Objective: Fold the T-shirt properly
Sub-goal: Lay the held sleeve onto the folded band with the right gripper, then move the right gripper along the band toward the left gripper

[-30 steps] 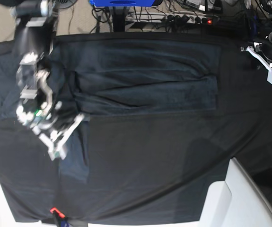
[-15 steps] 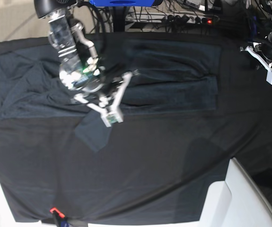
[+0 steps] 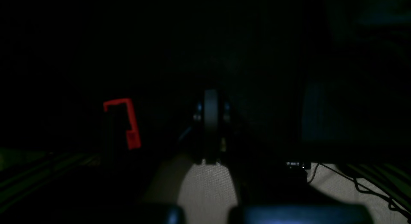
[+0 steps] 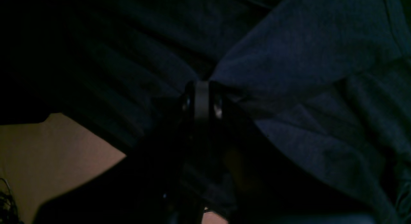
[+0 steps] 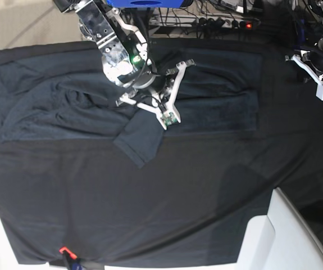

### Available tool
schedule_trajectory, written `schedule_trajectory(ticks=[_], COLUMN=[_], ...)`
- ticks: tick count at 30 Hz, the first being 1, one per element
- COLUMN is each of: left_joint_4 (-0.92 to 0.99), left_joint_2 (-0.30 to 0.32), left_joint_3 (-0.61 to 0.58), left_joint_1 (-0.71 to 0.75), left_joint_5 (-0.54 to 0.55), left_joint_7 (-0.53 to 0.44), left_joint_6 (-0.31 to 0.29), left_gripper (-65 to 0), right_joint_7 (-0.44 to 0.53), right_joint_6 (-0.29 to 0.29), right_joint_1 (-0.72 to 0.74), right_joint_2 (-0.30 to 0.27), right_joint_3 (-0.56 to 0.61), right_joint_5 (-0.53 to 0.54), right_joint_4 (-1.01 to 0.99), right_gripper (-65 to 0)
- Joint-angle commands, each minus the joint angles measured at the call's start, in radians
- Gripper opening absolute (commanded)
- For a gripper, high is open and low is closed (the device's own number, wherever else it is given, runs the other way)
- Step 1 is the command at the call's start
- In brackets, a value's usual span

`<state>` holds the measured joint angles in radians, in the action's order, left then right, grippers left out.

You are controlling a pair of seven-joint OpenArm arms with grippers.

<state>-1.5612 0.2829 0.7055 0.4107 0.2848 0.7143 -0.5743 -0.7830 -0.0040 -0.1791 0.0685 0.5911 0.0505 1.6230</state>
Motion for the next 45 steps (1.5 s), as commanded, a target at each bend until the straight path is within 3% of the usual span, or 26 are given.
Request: schedule_trajectory(ticks=[1, 7, 12, 15, 18, 22, 31, 36, 41, 43, 45], left_joint_4=[-0.014, -0.012, -0.012, 0.009, 0.018, 0.020, 0.094, 0.101, 0.101, 0.101, 0.101], left_joint_2=[0.017, 0.017, 0.017, 0.017, 0.019, 0.009, -0.038, -0.038, -0.038, -0.038, -0.038], left_joint_3=[0.007, 0.007, 0.007, 0.012, 0.013, 0.061, 0.208, 0.217, 0.217, 0.216, 0.213], left_joint_1=[0.003, 0.000, -0.002, -0.002, 0.006, 0.061, 0.100, 0.100, 0.098, 0.095, 0.093], left_joint_5=[0.008, 0.008, 0.008, 0.008, 0.008, 0.008, 0.008, 0.006, 0.006, 0.006, 0.006], left_joint_7=[-0.015, -0.015, -0.015, -0.015, -0.020, -0.058, -0.117, -0.117, -0.118, -0.118, -0.118], left_joint_6=[0.001, 0.001, 0.001, 0.001, -0.005, -0.124, -0.124, -0.124, -0.124, -0.124, -0.124], left_gripper=[-65.0, -65.0, -65.0, -65.0, -65.0, -65.0, -65.0, -65.0, -65.0, -65.0, -65.0], right_joint_7=[0.020, 0.015, 0.013, 0.021, 0.023, 0.024, 0.158, 0.264, 0.284, 0.296, 0.300], right_joint_6=[0.000, 0.000, 0.000, 0.002, 0.002, 0.005, 0.005, 0.005, 0.005, 0.005, 0.005], right_joint_1=[0.005, 0.002, -0.026, -0.026, 0.040, 0.201, 0.441, 0.468, 0.487, 0.487, 0.487], right_joint_2=[0.006, 0.001, 0.001, 0.000, 0.000, 0.006, 0.006, 0.007, 0.006, 0.006, 0.006], right_joint_3=[0.003, -0.004, 0.002, -0.004, -0.092, -0.224, -0.264, -0.265, -0.265, -0.265, -0.265], right_joint_5=[0.004, 0.005, 0.005, 0.005, 0.005, 0.005, 0.005, 0.005, 0.005, 0.005, 0.005], right_joint_4=[0.009, -0.005, 0.013, 0.056, 0.067, -0.079, -0.522, -0.640, -0.715, -0.735, -0.740], right_gripper=[-65.0, -64.1, -40.5, -33.5, -33.9, -33.9, -33.9, -33.9, -33.9, -36.9, -46.4])
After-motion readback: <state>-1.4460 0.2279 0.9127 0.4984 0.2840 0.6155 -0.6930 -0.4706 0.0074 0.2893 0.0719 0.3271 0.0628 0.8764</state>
